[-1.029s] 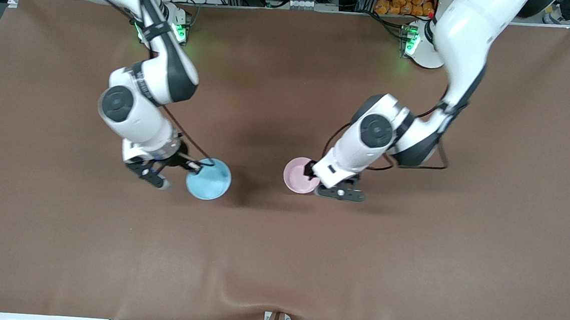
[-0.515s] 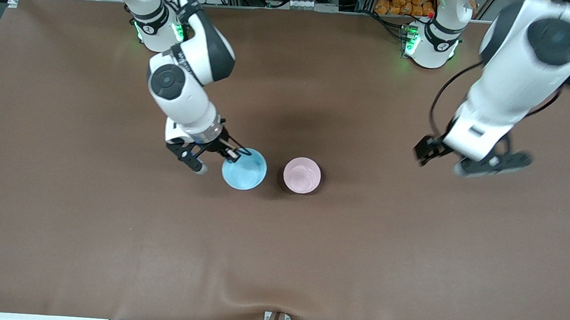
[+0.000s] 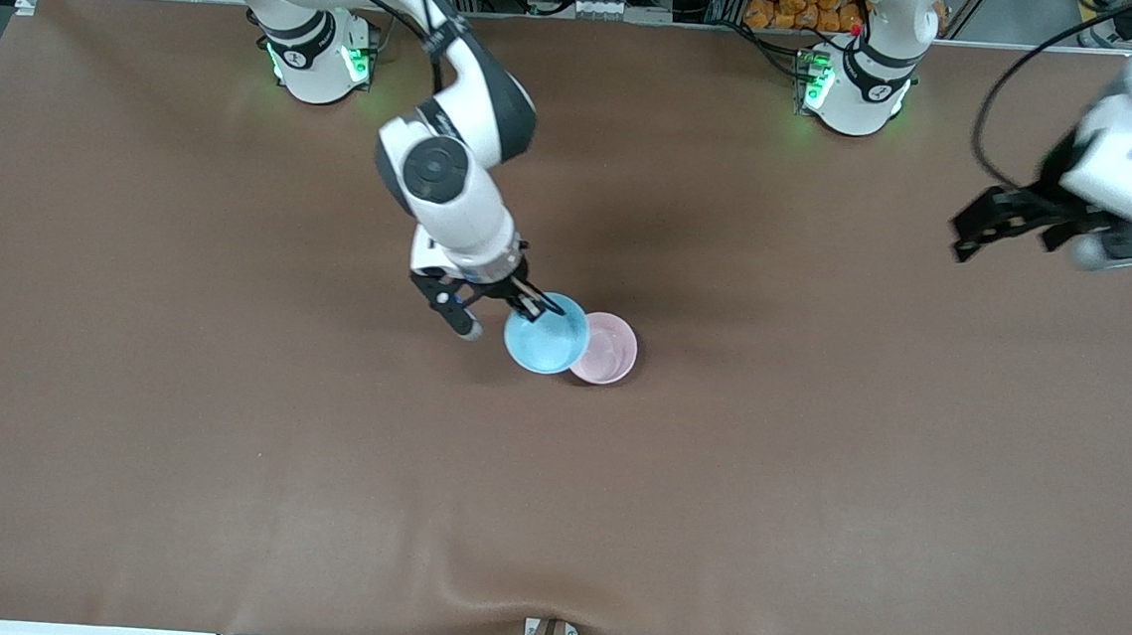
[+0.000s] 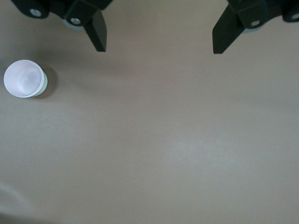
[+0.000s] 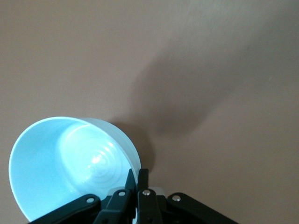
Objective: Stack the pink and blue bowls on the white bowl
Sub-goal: 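Lower the blue bowl onto the pink bowl with the right gripper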
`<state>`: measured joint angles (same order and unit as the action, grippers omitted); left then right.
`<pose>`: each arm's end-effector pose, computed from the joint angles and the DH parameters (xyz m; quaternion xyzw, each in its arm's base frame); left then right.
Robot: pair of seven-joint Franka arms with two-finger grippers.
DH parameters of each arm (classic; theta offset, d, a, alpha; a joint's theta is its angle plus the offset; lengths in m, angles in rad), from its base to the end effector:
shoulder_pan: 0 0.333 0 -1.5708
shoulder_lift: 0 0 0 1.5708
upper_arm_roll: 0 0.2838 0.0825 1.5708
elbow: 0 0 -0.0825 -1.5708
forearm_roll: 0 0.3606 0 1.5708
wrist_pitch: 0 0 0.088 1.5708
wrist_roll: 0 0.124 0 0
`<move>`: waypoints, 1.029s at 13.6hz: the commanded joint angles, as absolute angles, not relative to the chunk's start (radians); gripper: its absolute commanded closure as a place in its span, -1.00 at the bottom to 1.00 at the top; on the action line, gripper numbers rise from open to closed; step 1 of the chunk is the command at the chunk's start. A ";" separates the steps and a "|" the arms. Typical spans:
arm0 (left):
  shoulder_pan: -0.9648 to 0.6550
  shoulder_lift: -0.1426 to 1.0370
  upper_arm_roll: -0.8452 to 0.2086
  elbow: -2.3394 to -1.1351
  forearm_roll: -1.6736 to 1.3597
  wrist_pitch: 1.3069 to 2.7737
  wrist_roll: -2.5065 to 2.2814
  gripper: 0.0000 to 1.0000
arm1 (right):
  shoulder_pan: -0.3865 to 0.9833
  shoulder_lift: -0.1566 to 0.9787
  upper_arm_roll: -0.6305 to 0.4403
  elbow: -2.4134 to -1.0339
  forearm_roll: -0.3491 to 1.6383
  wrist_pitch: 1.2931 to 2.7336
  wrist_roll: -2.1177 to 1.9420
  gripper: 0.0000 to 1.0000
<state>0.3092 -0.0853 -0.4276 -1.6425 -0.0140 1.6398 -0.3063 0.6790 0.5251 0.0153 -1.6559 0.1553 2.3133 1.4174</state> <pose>0.5126 -0.0711 0.5897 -0.9948 -0.0940 -0.0389 0.0026 0.5049 0.4255 0.2873 -0.9126 0.3984 0.0235 0.0889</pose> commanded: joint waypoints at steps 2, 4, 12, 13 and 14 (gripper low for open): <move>0.337 -0.130 -0.434 -1.663 -0.041 1.606 -0.276 -1.00 | 0.715 0.607 0.002 -1.559 0.152 2.304 1.505 1.00; 0.337 -0.133 -0.417 -1.639 -0.040 1.559 -0.275 -1.00 | 0.753 0.621 0.002 -1.559 0.153 2.310 1.534 1.00; 0.069 -0.133 -0.152 -1.574 -0.038 1.490 -0.268 -1.00 | 0.784 0.660 0.000 -1.563 0.146 2.395 1.560 1.00; 0.068 -0.135 -0.153 -1.562 -0.037 1.483 -0.270 -1.00 | 0.784 0.660 0.000 -1.563 0.134 2.395 1.560 1.00; 0.069 -0.137 -0.156 -1.562 -0.035 1.483 -0.268 -1.00 | 0.784 0.666 0.000 -1.563 0.132 2.395 1.560 1.00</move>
<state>0.0813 -0.1304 -0.1662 -1.5903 -0.0286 1.5125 -0.2774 0.7790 0.6467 0.0042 -1.5891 0.1509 2.3981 1.5460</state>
